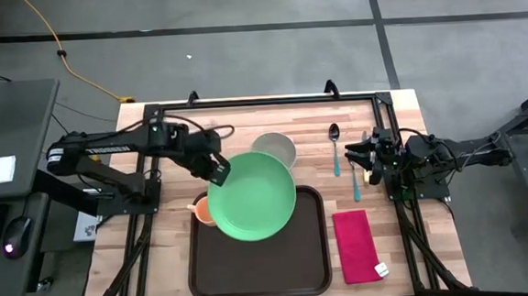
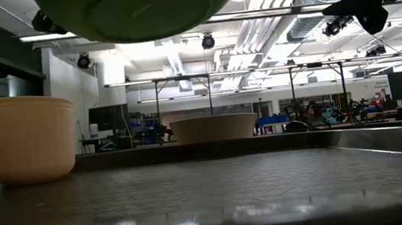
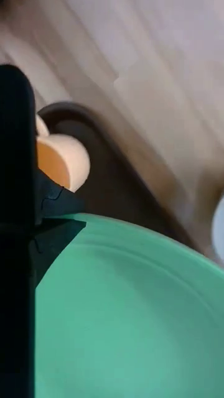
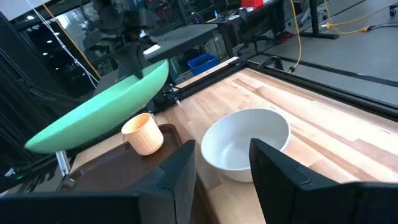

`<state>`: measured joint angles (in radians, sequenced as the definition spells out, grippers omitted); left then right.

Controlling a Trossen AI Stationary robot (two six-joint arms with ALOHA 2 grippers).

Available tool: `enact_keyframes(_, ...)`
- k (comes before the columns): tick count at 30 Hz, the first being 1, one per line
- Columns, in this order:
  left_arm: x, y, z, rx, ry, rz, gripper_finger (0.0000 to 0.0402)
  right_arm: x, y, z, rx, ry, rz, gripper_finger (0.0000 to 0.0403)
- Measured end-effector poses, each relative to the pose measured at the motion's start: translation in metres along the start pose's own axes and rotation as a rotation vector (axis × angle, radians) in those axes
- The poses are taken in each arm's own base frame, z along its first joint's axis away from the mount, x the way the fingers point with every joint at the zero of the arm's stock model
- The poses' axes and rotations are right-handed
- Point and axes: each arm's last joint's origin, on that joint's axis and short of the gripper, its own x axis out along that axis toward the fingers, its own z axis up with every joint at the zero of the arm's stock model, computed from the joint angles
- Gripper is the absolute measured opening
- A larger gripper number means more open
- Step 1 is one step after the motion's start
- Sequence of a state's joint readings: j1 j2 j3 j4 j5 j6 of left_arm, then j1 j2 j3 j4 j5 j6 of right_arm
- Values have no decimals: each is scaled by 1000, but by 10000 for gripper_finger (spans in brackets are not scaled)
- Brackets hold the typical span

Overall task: Set up tray
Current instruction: Put the green plate in the center of the brown tray

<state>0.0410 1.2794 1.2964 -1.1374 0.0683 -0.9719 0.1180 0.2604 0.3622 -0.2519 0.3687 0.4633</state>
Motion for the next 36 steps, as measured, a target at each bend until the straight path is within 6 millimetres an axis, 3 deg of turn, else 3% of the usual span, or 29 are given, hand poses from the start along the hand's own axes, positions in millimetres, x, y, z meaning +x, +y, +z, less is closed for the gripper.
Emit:
enact_keyframes(14, 47, -45, -22, 52, 75, -35, 13, 0, 0, -1, -3, 7, -3, 129)
enact_keyframes(19, 56, -52, -33, 59, 117, -17, 13, 0, -1, -2, -8, 20, -9, 129)
enact_keyframes(29, 56, -59, -51, 71, 112, -11, 13, 0, -1, -2, -8, 19, -9, 129)
enact_keyframes(36, 79, -67, -59, 82, 155, 37, 13, 0, -1, -2, -8, 18, -9, 129)
